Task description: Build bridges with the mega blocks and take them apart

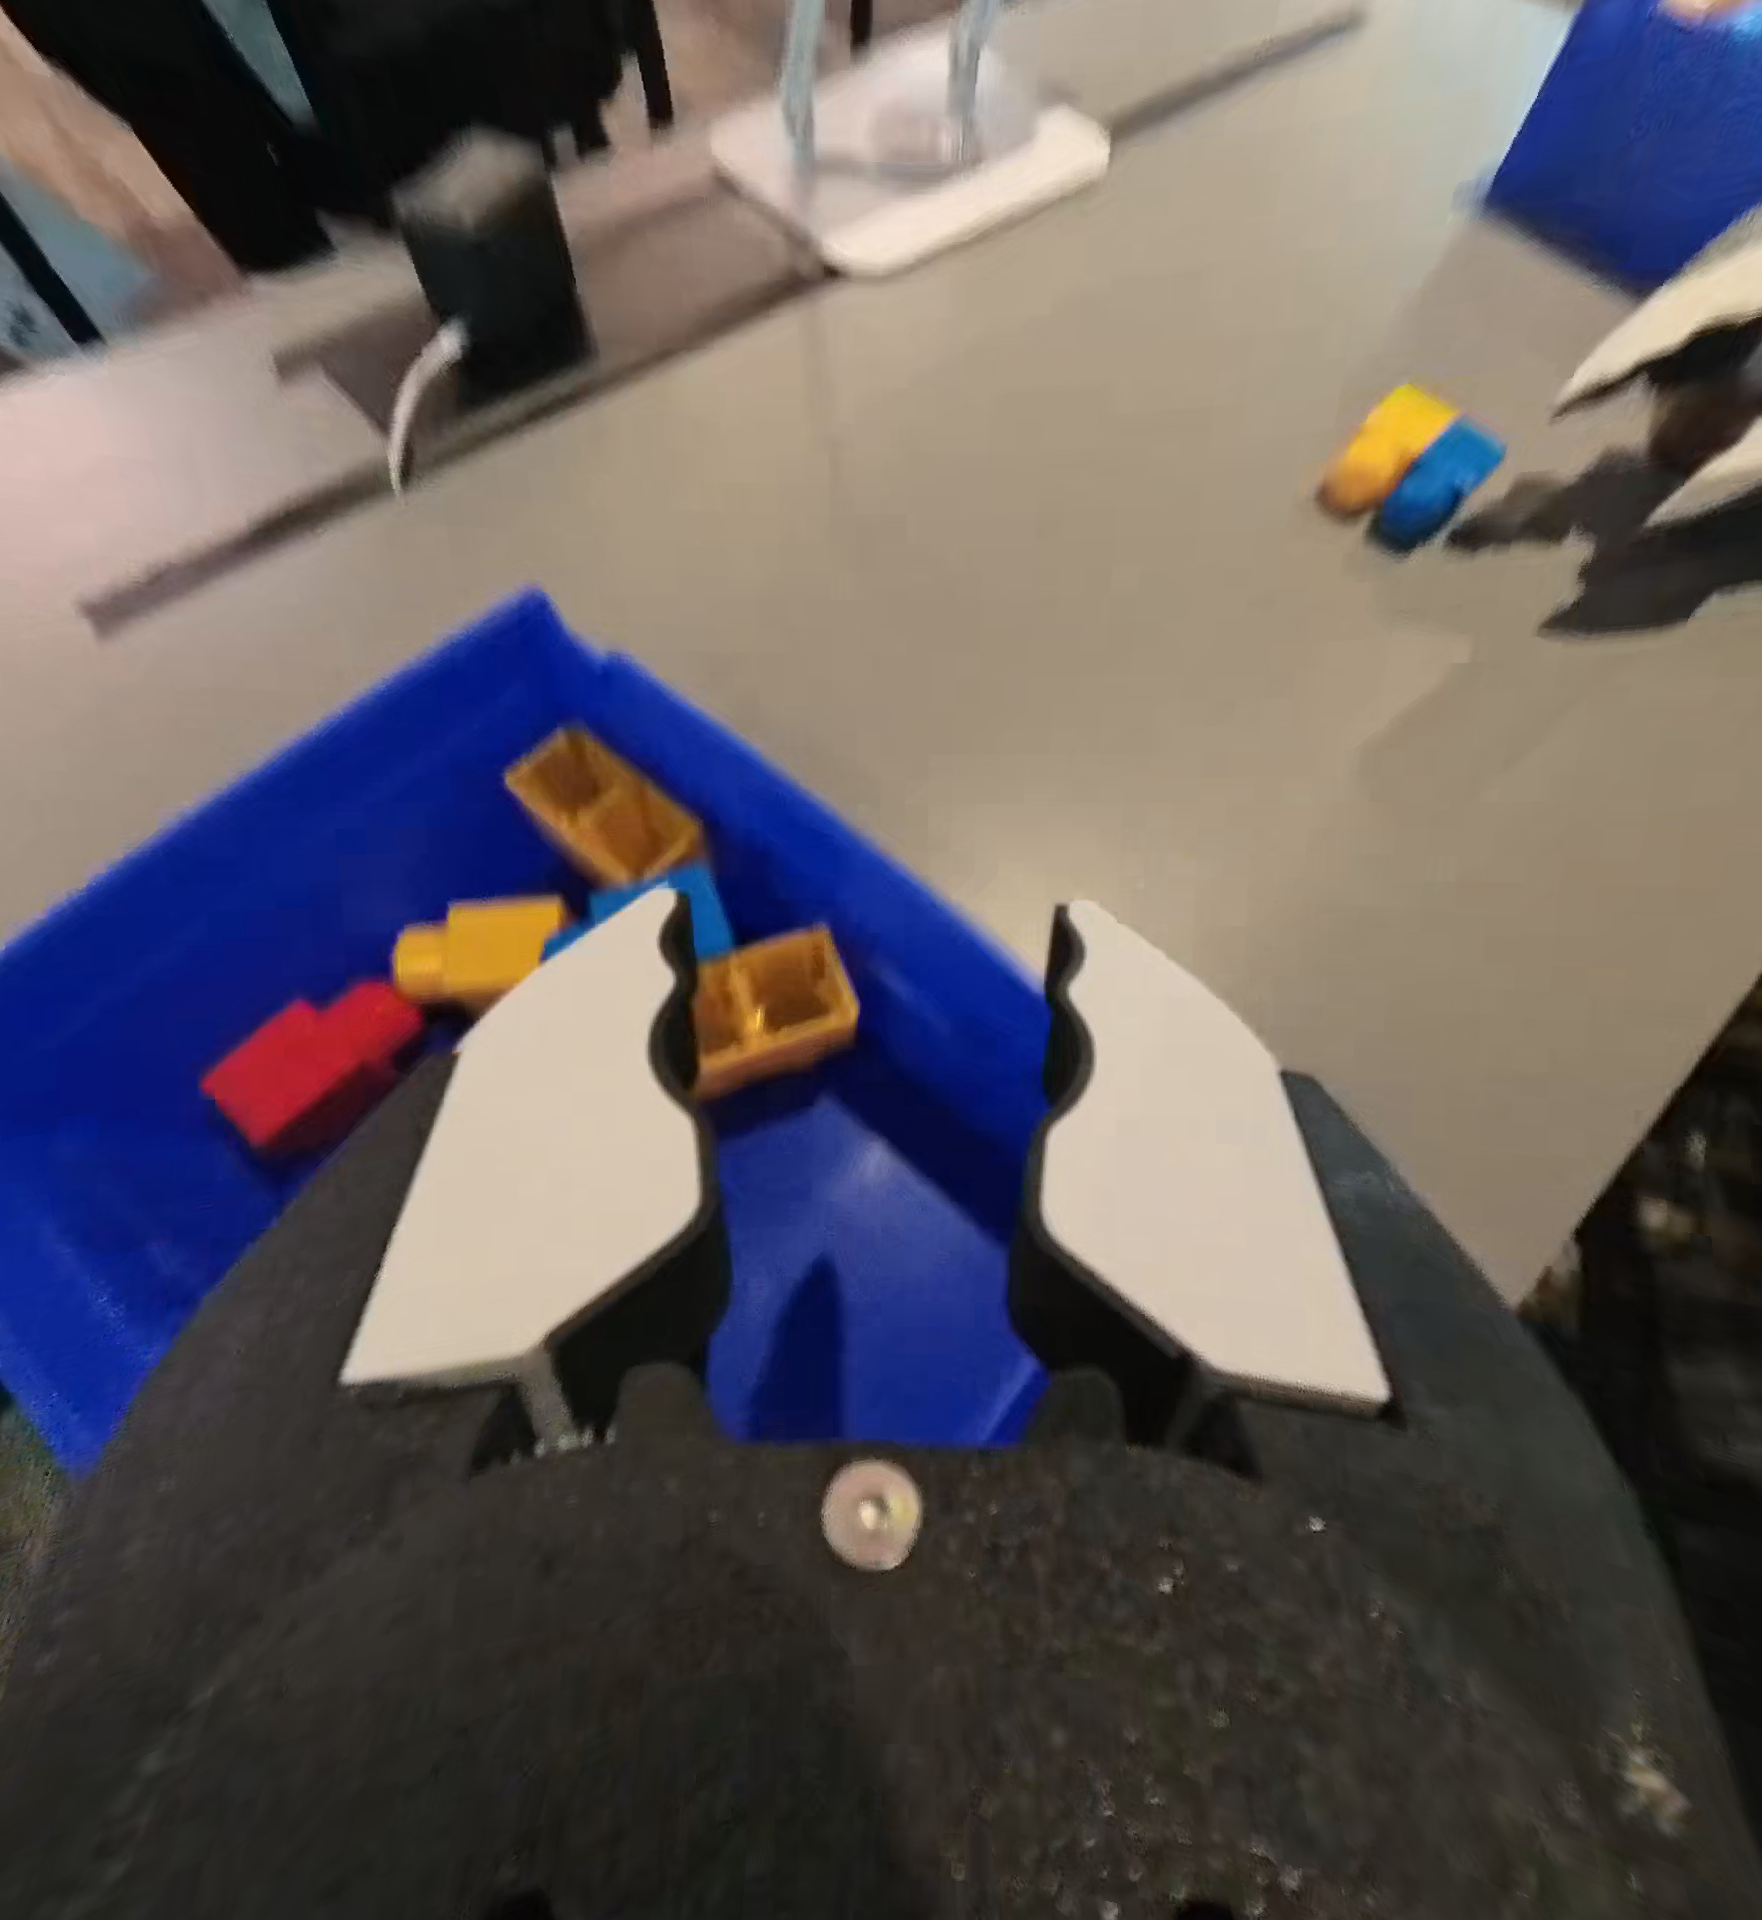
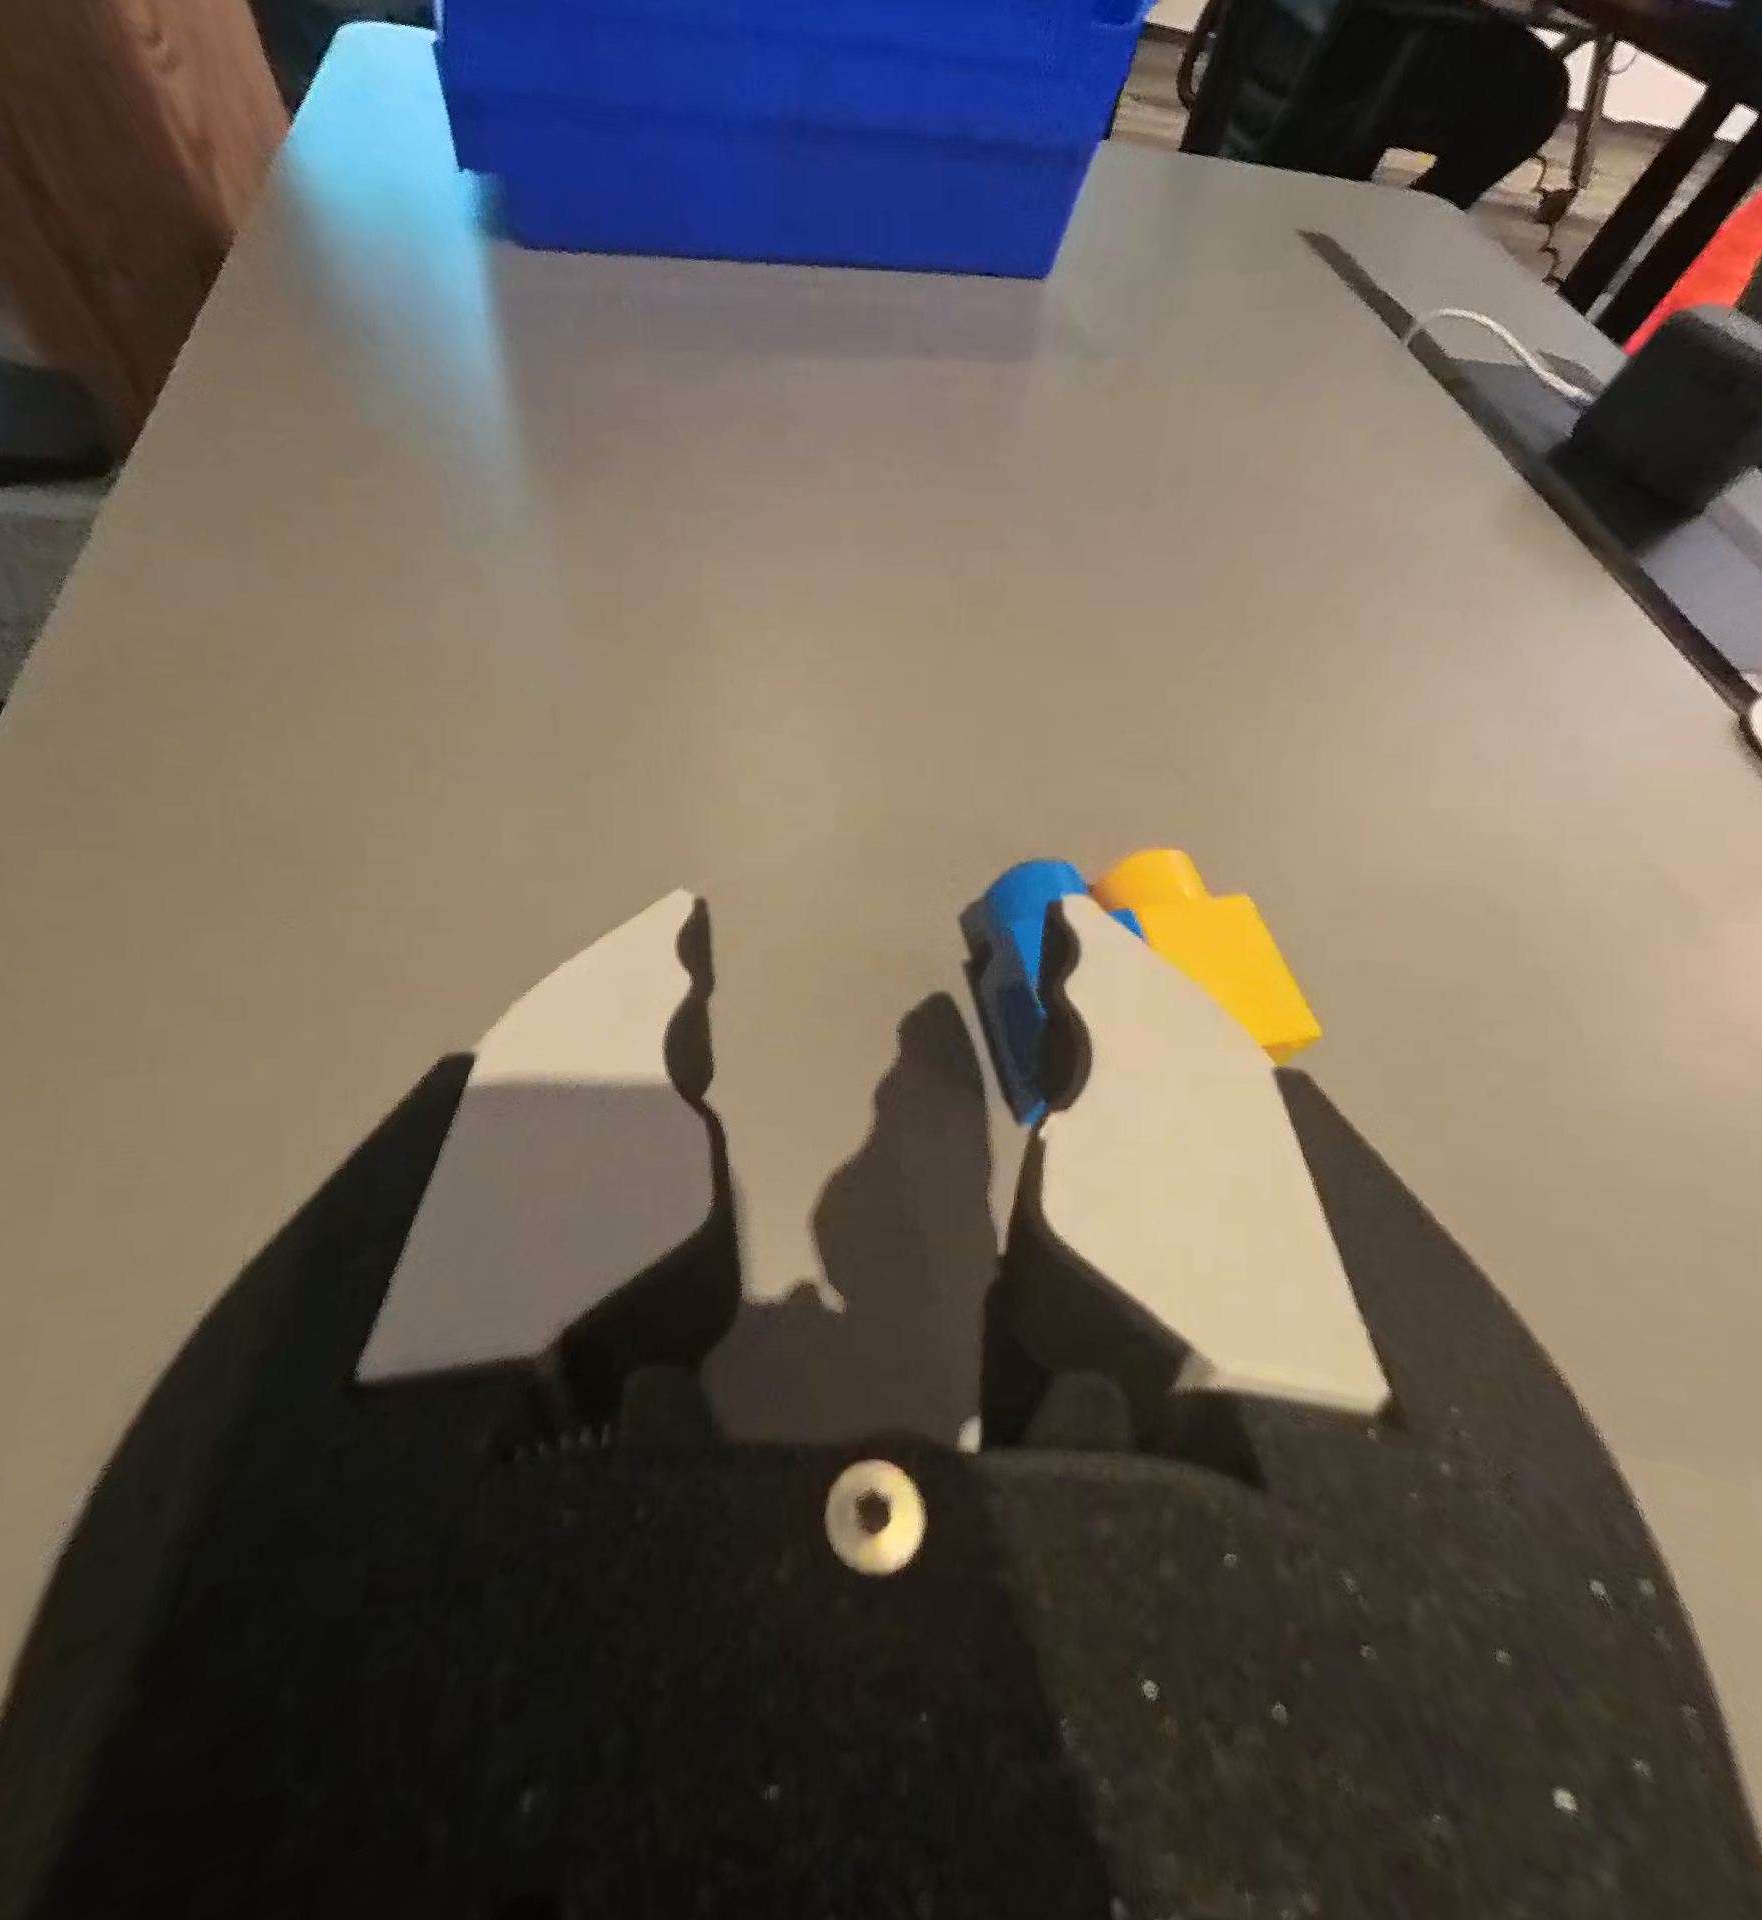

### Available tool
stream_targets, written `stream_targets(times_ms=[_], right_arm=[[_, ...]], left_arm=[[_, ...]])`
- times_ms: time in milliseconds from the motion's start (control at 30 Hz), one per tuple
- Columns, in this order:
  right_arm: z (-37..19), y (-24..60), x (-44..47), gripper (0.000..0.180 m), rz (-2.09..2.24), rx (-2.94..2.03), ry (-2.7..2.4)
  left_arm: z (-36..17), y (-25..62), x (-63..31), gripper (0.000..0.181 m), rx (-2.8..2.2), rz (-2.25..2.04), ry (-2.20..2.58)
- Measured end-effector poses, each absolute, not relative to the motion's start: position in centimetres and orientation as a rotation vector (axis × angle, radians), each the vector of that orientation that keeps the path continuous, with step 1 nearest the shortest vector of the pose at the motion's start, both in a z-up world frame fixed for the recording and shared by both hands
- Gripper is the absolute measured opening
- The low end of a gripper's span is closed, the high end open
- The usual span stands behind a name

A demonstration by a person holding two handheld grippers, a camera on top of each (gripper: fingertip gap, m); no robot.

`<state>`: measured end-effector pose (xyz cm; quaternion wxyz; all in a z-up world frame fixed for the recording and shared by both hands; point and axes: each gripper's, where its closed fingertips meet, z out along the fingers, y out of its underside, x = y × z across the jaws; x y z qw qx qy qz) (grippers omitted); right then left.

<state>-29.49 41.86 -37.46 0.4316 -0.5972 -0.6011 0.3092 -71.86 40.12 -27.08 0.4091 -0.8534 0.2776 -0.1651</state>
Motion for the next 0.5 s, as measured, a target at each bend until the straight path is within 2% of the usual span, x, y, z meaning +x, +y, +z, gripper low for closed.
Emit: stream_targets(times_ms=[233, 500], right_arm=[[-36.0, 42.9, -28.7, 0.058, 0.847, -1.473, -1.379], [-35.6, 43.6, -27.9, 0.056, 0.881, -1.479, -1.326]], left_arm=[[-34.1, 39.7, -75.2, 0.077, -2.337, -0.257, 0.849], [-35.5, 40.9, -76.4, 0.082, -2.337, -0.154, 0.985]])
